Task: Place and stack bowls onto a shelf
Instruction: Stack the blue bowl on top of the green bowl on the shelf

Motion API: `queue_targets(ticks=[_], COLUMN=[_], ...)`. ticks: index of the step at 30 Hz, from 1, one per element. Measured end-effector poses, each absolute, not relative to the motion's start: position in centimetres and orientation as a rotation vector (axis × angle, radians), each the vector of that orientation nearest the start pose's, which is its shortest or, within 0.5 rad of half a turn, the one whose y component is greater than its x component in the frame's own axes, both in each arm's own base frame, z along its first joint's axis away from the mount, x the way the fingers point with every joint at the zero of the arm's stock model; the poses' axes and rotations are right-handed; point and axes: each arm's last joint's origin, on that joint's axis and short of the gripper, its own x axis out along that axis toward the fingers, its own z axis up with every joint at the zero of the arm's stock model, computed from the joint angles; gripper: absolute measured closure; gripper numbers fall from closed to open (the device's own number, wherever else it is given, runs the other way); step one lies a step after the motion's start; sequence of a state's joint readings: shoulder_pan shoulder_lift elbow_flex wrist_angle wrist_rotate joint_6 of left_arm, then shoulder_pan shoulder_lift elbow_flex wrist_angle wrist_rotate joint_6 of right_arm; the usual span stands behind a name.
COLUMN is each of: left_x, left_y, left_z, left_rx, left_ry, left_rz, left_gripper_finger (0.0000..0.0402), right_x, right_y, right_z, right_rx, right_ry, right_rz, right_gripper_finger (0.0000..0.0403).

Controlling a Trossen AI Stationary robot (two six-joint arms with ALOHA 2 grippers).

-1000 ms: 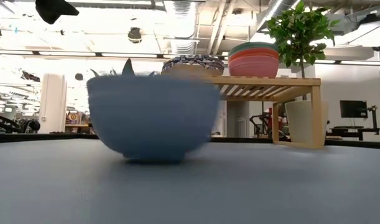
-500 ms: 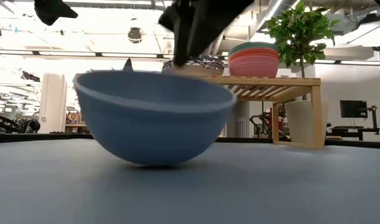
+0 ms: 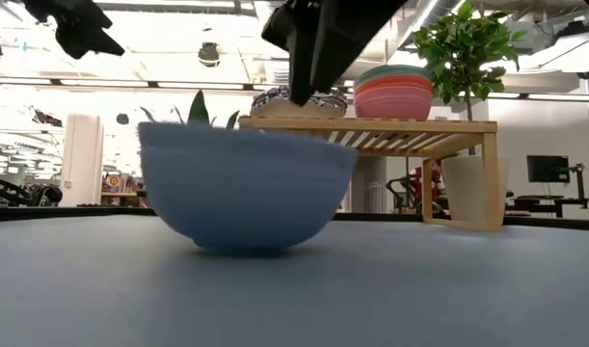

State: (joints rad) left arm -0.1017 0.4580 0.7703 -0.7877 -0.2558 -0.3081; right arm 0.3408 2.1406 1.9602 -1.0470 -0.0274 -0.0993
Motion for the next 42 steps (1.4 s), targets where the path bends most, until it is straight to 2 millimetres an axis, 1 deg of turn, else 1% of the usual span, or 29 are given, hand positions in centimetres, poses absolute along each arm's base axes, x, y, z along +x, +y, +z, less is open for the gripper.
queue_targets(ticks=[7, 11, 15, 19, 25, 28, 42], left_x=[9.6, 10.5, 11.4, 12.0, 12.3, 12.4, 12.6], left_y=[-0.3, -0.4, -0.5, -0.6, -0.7, -0.7, -0.7], left_z=[28.8, 27.5, 26.0, 24.4, 22.7, 22.4, 22.9], left_rx=[-0.263, -0.258, -0.258, -0.277, -0.308, -0.327, -0.341], left_ry=[0.422, 0.381, 0.333, 0.310, 0.303, 0.304, 0.247], left_rz=[0.224, 0.214, 0.199, 0.177, 0.160, 0.152, 0.140], left_gripper_finger=[0.0148, 0.0148, 0.0148, 0.0148, 0.0148, 0.0148, 0.0148], right_x=[41.1, 40.6, 40.2, 39.9, 40.1, 40.1, 40.1], right_y=[14.5, 14.8, 15.5, 16.4, 18.1, 18.3, 18.3], right_z=[27.5, 28.2, 29.0, 29.0, 29.3, 29.3, 29.3], right_rx=[-0.228, -0.200, -0.190, -0.179, -0.172, -0.168, -0.170], right_ry=[1.163, 1.159, 1.121, 1.116, 1.024, 1.020, 1.020], right_rz=[0.309, 0.296, 0.306, 0.313, 0.349, 0.353, 0.351], right_gripper_finger=[0.0232, 0.0232, 0.0232, 0.0232, 0.0232, 0.0232, 0.0232])
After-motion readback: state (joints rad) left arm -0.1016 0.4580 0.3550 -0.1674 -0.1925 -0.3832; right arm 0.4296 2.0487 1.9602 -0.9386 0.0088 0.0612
